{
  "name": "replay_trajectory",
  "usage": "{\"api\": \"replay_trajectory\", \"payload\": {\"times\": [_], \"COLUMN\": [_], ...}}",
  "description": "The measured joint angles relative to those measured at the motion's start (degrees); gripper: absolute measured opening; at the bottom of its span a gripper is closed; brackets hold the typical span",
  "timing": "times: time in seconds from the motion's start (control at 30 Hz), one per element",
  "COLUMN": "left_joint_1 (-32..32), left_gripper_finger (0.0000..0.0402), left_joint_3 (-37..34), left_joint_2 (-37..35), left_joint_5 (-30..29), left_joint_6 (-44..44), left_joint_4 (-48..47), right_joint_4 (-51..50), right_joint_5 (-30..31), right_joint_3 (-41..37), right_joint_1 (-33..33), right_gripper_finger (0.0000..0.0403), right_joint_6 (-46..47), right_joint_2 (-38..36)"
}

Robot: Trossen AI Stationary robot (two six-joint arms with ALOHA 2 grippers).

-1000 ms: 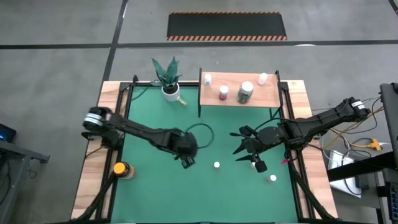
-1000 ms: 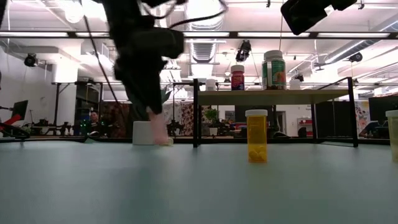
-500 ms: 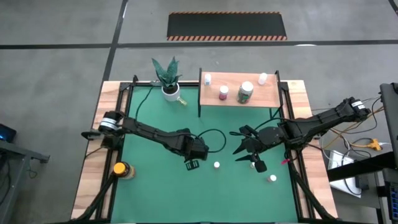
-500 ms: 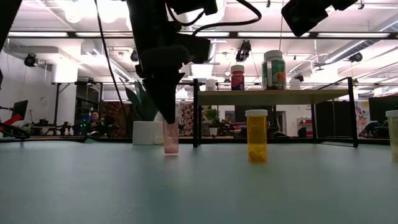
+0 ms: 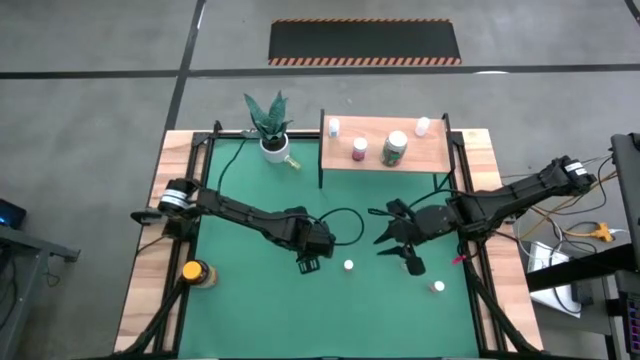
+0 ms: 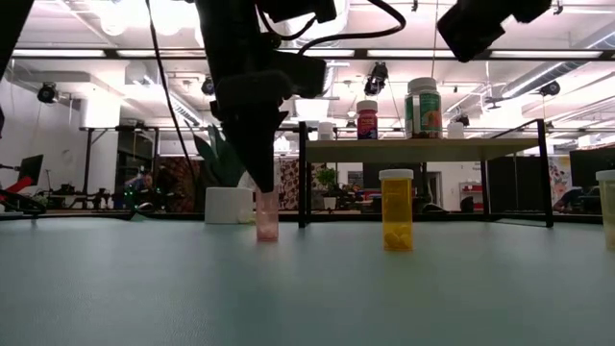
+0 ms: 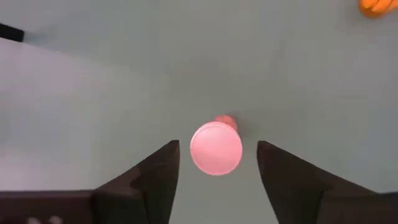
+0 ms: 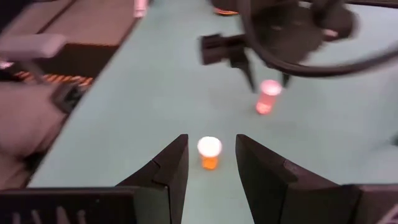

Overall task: Pick and place medicine bottles onto shelf by color
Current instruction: Put the left light pink pill bottle on the shelf

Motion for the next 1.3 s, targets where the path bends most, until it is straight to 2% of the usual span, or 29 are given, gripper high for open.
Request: {"api": "replay_trajectory", "payload": {"times": [0.17, 0.3, 0.47, 0.57, 0.63, 0.73, 0.83, 1.03, 1.2, 1.3], "left_joint_1": [-0.14, -1.29, -3.85, -5.55, -6.93, -9.0, -10.81, -12.16, -12.56, -12.46], "left_gripper_finger": [0.022, 0.0221, 0.0221, 0.0221, 0.0221, 0.0221, 0.0218, 0.0166, 0.0111, 0.0087], "left_joint_3": [0.0, -0.17, -0.82, -3.37, -5.9, -10.43, -16.08, -27.4, -33.62, -36.21], "left_joint_2": [-2.27, -5.39, -9.76, -12.43, -14.27, -16.79, -18.36, -18.07, -17.33, -17.22], "left_joint_5": [-0.39, -3.85, -12.43, -13.15, -12.39, -7.57, -3.12, 6.18, 6.51, 5.56], "left_joint_6": [1.78, 4.42, 9.24, 11.65, 11.85, 9.82, 6.53, -4.47, -12.75, -15.3], "left_joint_4": [-2.09, -2.53, -0.31, 4.2, 6.36, 9.83, 18.35, 34.58, 36.46, 36.05], "right_joint_4": [4.4, 11.87, 18.18, 18.18, 17.79, 17.43, 15.39, 13.56, 16.86, 20.53], "right_joint_5": [9.97, 10.32, 10.37, 10.93, 11.0, 10.98, 10.86, 10.83, 10.94, 10.93], "right_joint_3": [-1.97, -2.73, -0.27, 2.41, 3.87, 5.66, 7.32, 8.42, 8.42, 8.42], "right_joint_1": [-0.04, -0.13, -0.81, -1.71, -2.28, -2.64, -2.54, -2.56, -2.97, -3.85], "right_gripper_finger": [0.0123, 0.0123, 0.0127, 0.0143, 0.0155, 0.0169, 0.0175, 0.0166, 0.0156, 0.0164], "right_joint_6": [2.84, 2.59, 0.83, -0.07, -0.95, -2.45, -3.84, -5.23, -4.82, -3.62], "right_joint_2": [1.14, 6.35, 15.72, 20.56, 23.18, 26.06, 27.13, 26.09, 26.1, 27.87]}}
